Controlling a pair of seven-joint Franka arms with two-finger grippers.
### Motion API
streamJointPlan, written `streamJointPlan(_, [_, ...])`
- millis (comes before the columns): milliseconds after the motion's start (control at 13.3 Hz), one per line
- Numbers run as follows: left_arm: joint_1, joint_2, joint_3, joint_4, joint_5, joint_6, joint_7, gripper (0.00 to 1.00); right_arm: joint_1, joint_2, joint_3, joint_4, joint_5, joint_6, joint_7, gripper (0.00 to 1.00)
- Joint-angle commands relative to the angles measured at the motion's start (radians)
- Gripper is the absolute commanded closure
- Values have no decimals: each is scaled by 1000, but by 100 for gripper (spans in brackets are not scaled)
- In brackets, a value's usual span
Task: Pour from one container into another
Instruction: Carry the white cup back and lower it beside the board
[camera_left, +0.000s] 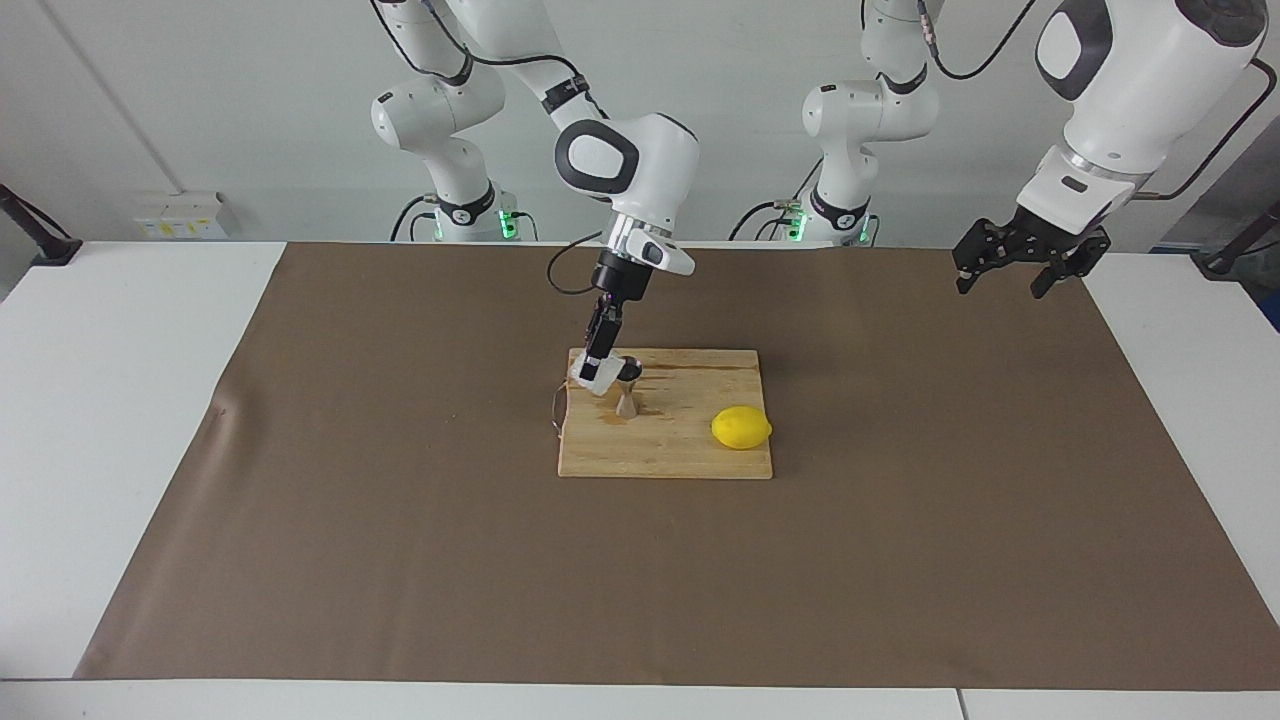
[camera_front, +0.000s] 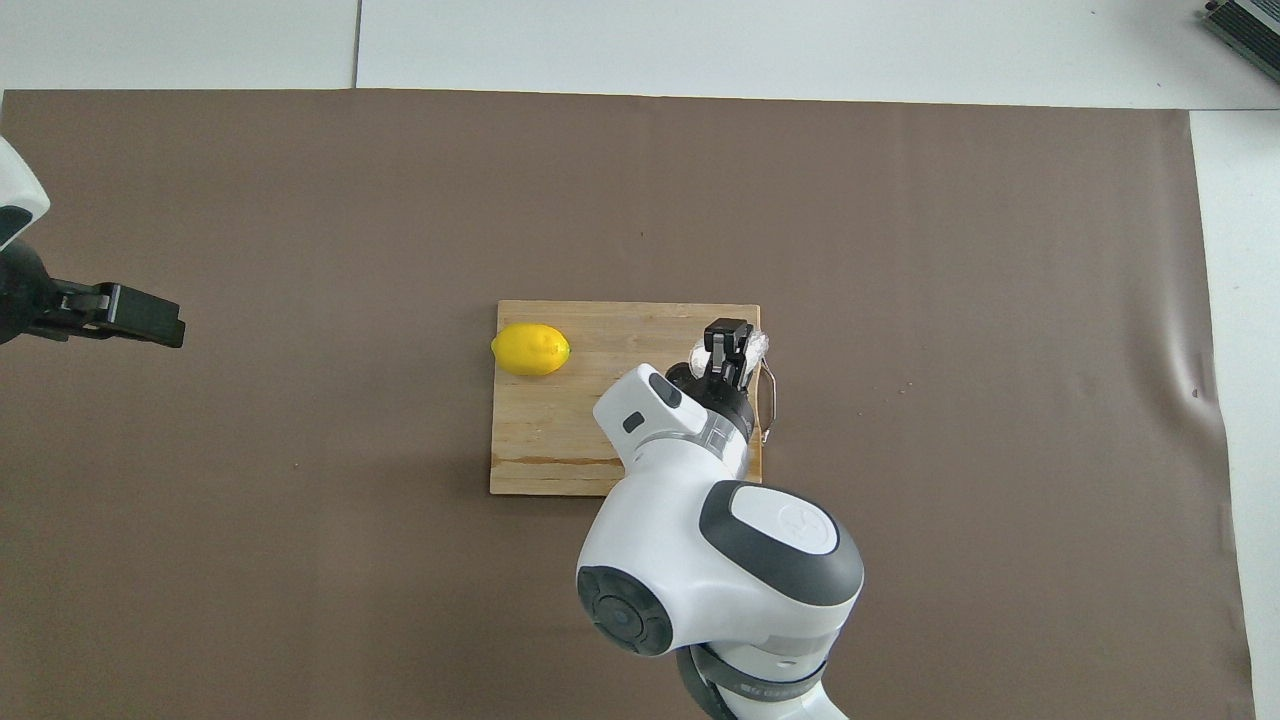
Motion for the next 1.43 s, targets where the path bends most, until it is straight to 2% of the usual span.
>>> streamJointPlan(0, [11,-23,-5,-21,-11,0,-9,0,-26,-16,7,2,68,25,-43,100])
streamJointPlan(602, [11,-23,-5,-21,-12,0,-9,0,-126,-22,7,2,223,30,-178,100])
streamJointPlan(979, [11,-23,-5,-21,-12,0,-9,0,-246,-14,7,-3,457,73,-432,100])
streamJointPlan(1355, [11,-23,-5,-21,-11,0,-9,0,-356,-12,7,-14,634,91,-655,100])
